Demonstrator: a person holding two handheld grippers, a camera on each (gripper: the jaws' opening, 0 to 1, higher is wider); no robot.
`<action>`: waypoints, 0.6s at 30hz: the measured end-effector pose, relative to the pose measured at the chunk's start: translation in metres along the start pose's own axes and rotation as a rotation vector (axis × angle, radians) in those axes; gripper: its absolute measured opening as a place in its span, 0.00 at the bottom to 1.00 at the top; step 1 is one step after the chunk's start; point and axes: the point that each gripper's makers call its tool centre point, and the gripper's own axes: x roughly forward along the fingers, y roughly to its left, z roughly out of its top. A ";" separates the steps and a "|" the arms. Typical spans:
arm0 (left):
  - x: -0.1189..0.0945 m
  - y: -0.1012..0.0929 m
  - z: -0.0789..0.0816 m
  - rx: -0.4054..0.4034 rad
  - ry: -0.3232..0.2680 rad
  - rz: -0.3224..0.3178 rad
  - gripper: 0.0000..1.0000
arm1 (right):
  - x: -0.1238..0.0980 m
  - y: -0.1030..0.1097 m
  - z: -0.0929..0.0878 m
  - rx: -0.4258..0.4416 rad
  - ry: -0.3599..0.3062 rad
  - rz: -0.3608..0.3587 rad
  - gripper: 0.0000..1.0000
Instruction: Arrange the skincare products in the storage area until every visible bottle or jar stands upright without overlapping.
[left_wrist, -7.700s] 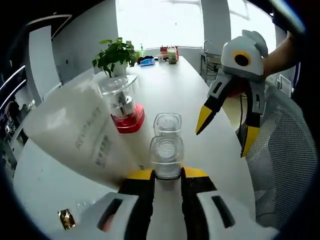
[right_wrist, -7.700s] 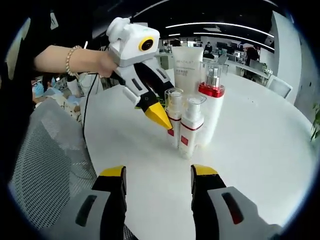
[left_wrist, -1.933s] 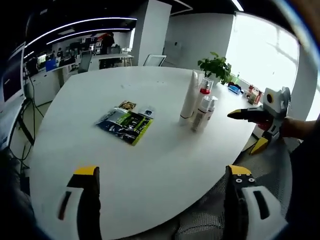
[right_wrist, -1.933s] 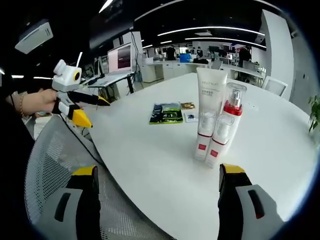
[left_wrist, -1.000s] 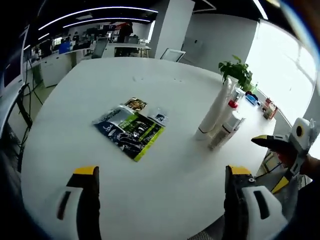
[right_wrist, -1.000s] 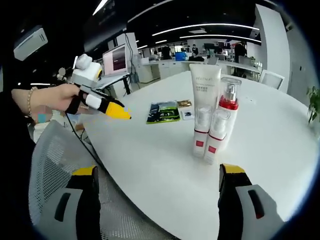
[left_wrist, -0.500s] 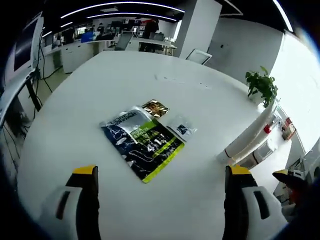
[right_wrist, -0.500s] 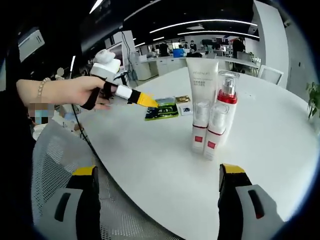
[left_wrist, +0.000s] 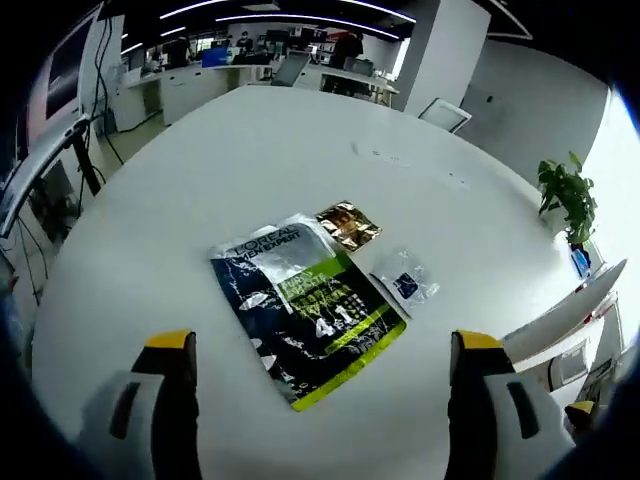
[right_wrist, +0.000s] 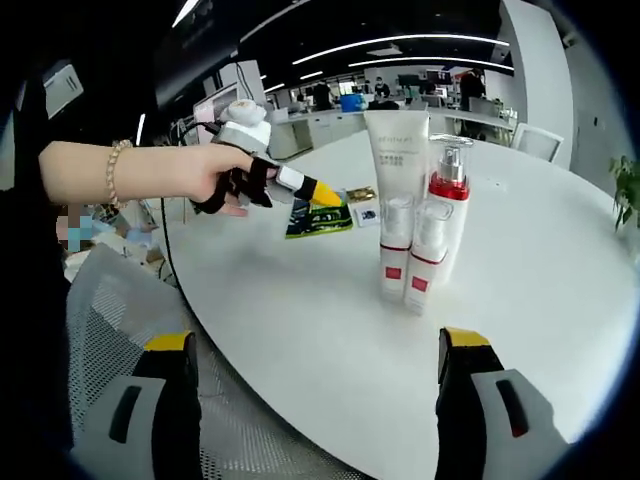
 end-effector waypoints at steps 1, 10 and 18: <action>0.001 0.000 0.001 0.000 0.001 0.004 0.99 | 0.000 -0.001 0.000 0.007 -0.002 -0.001 1.00; 0.022 0.012 0.006 -0.106 0.013 0.091 0.99 | 0.000 -0.001 -0.001 0.022 0.004 -0.003 1.00; 0.029 0.006 0.003 -0.138 0.029 0.124 0.99 | 0.000 -0.002 -0.002 0.035 0.006 -0.003 1.00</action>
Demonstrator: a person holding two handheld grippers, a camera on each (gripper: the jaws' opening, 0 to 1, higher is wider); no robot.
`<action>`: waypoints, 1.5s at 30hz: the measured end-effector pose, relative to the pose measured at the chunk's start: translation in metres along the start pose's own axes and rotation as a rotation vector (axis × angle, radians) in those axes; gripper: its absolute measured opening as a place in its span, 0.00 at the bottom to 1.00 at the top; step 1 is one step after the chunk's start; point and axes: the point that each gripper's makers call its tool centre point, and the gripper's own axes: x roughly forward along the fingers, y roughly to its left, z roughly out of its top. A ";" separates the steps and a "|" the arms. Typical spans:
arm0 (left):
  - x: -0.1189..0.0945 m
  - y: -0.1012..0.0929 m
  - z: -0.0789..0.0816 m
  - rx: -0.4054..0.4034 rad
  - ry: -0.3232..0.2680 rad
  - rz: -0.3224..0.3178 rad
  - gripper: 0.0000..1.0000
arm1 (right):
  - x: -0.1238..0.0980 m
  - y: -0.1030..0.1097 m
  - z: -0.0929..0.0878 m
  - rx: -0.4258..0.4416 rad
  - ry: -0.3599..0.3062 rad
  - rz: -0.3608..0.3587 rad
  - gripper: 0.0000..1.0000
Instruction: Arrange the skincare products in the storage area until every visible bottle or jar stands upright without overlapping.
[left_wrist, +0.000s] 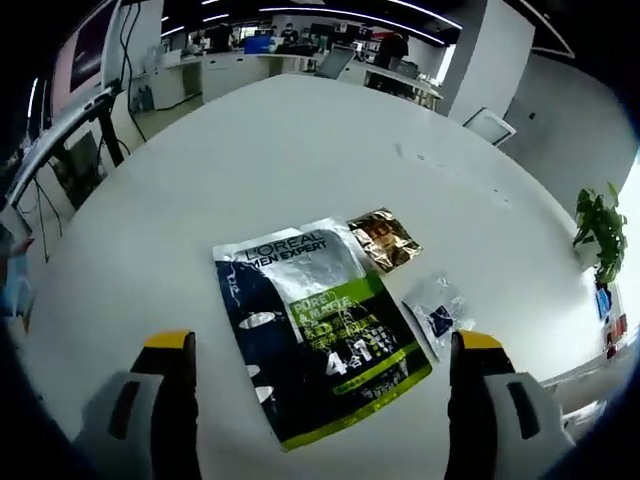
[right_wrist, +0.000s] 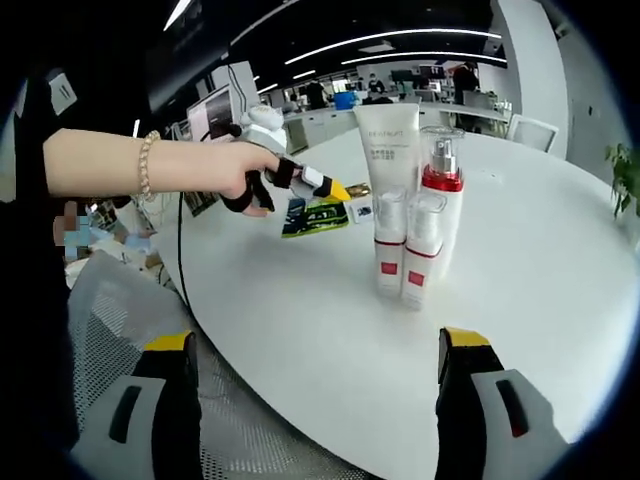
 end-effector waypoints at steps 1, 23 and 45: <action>0.001 0.000 -0.001 0.004 0.003 0.006 0.99 | 0.000 0.000 0.000 0.002 0.000 -0.001 1.00; 0.010 0.011 0.000 0.170 -0.030 0.056 0.87 | 0.001 -0.003 -0.004 0.006 0.018 -0.009 1.00; 0.010 -0.001 0.014 0.361 -0.164 -0.096 0.19 | 0.002 -0.004 -0.005 -0.001 0.027 -0.016 0.98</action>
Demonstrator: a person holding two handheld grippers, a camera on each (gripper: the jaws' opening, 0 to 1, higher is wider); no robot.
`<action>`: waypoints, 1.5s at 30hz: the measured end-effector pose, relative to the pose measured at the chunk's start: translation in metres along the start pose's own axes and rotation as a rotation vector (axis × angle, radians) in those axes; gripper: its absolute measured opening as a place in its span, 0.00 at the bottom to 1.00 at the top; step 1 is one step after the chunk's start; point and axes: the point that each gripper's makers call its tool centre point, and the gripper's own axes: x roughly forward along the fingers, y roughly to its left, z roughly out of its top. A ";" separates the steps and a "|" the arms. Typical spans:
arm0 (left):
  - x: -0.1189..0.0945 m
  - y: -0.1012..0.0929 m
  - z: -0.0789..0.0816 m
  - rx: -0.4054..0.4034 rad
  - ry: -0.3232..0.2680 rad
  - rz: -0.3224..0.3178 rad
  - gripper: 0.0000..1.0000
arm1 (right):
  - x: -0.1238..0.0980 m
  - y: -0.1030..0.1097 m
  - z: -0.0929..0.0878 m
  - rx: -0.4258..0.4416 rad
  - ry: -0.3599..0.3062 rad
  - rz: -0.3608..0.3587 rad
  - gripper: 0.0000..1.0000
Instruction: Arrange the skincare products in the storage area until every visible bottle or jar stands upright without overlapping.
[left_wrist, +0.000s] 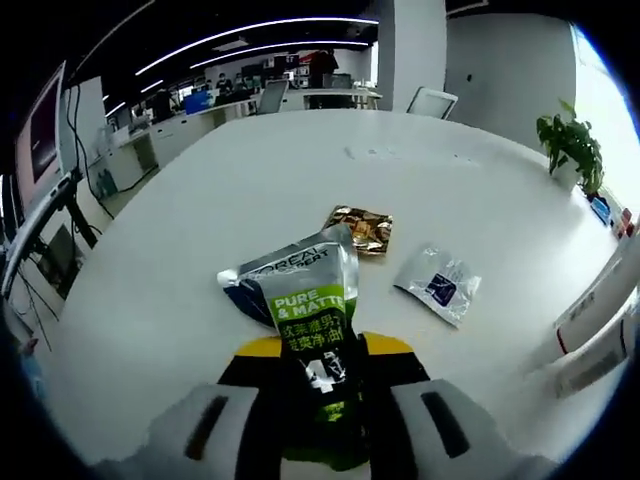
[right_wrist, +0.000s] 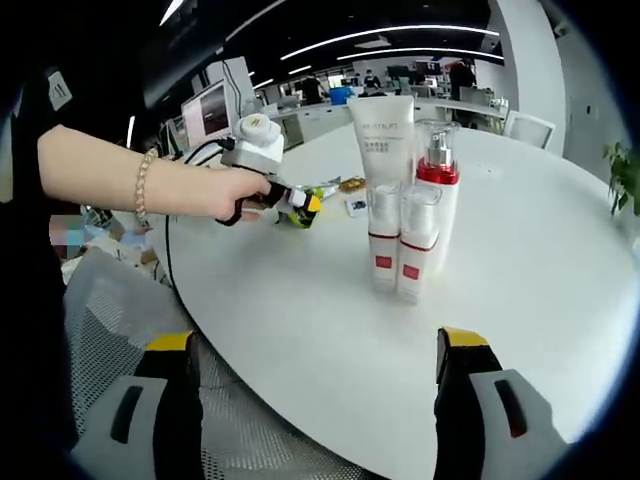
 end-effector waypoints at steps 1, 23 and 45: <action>-0.002 0.000 0.000 -0.004 0.001 -0.003 0.17 | 0.000 0.000 0.000 0.000 -0.001 0.001 0.98; -0.035 -0.026 0.007 0.047 -0.051 -0.169 0.08 | -0.001 0.007 0.010 0.023 -0.058 0.055 0.93; -0.133 -0.054 0.017 0.213 -0.221 -0.335 0.09 | -0.005 0.039 0.053 0.014 -0.181 0.195 0.75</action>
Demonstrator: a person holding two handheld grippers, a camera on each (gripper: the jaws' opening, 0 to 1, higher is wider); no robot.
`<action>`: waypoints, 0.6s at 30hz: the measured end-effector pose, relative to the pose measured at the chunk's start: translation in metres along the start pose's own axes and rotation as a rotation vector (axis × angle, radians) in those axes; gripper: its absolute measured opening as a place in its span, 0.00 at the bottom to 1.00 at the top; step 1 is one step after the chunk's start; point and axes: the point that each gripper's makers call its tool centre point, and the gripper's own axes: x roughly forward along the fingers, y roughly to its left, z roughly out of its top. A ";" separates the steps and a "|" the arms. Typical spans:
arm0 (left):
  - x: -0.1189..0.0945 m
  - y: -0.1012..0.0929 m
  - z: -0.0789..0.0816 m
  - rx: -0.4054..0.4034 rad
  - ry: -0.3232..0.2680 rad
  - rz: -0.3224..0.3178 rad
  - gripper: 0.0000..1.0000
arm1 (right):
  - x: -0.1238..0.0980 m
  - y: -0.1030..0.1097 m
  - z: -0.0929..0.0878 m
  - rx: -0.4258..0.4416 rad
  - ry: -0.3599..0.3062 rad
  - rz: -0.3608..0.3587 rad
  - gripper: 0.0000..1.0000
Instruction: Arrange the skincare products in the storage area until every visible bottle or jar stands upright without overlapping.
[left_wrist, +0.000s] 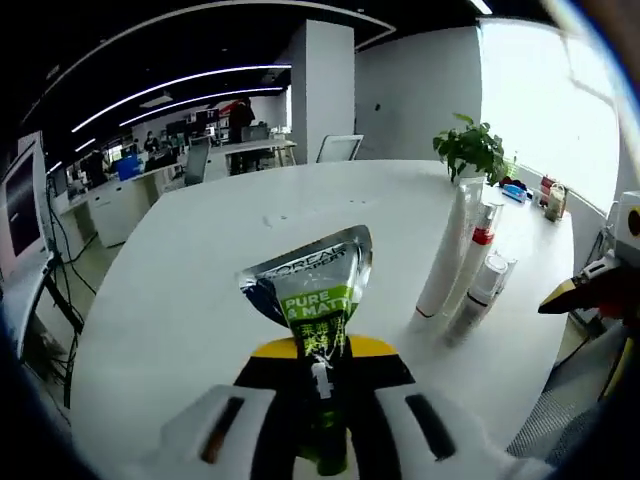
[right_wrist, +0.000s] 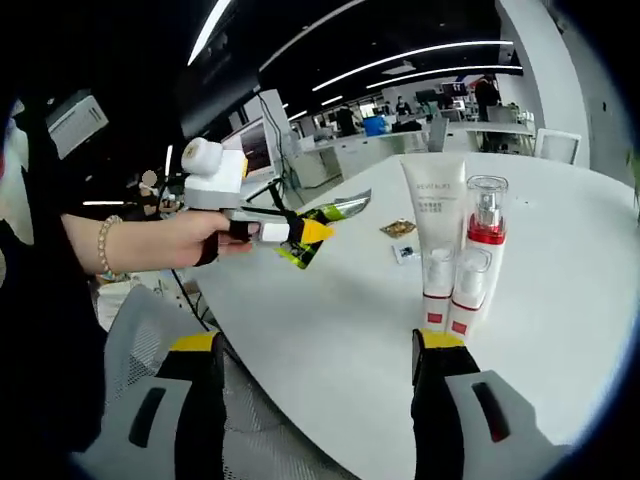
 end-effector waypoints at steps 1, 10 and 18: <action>-0.006 -0.005 0.004 -0.007 -0.016 -0.014 0.09 | 0.001 0.003 0.005 0.007 -0.012 0.010 0.74; -0.044 -0.026 0.023 0.034 -0.090 -0.053 0.09 | 0.007 0.018 0.039 -0.011 -0.086 0.064 0.65; -0.071 -0.041 0.028 0.052 -0.131 -0.092 0.10 | 0.016 0.031 0.070 0.030 -0.162 0.136 0.61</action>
